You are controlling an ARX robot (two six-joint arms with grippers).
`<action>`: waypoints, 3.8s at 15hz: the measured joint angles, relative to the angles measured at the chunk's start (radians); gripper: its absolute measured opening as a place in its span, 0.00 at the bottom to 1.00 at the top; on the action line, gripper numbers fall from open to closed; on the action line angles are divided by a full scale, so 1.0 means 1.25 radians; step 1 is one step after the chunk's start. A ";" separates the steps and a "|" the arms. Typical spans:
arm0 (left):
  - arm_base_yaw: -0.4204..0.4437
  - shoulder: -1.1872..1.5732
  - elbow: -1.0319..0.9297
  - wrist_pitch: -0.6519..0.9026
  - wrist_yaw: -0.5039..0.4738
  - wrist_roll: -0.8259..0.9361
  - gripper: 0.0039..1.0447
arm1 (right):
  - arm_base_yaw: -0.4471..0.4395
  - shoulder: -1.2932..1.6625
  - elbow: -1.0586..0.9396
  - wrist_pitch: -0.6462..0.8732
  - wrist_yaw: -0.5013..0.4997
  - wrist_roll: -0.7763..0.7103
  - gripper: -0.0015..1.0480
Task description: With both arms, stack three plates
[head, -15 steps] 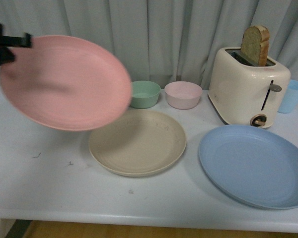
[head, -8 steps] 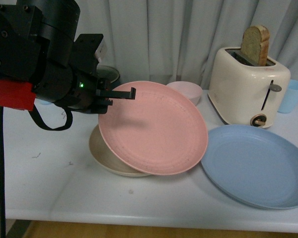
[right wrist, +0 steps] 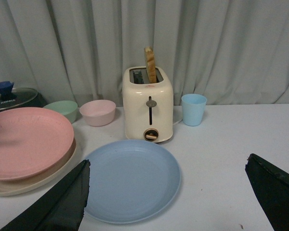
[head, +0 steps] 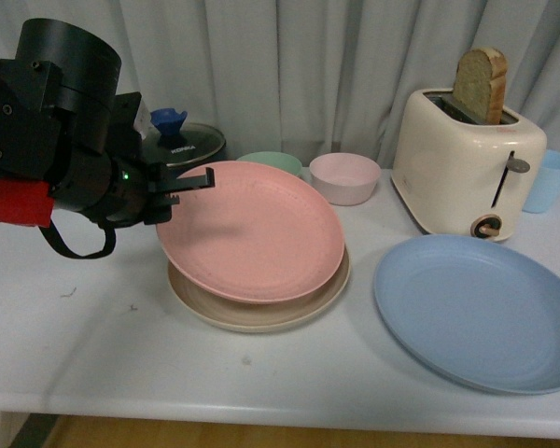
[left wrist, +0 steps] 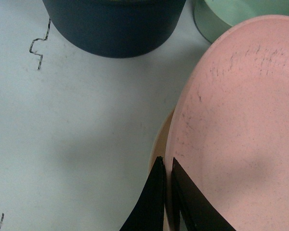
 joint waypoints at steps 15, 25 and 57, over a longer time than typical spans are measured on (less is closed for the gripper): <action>0.092 -0.668 -0.490 0.320 0.000 0.161 0.54 | 0.000 0.000 0.000 0.000 0.000 0.000 0.94; 0.154 -1.057 -0.856 0.335 0.063 0.192 0.01 | 0.000 0.000 0.000 0.000 0.000 0.000 0.94; 0.154 -1.666 -0.949 -0.170 0.064 0.192 0.72 | -0.214 0.440 0.054 0.430 -0.323 0.181 0.94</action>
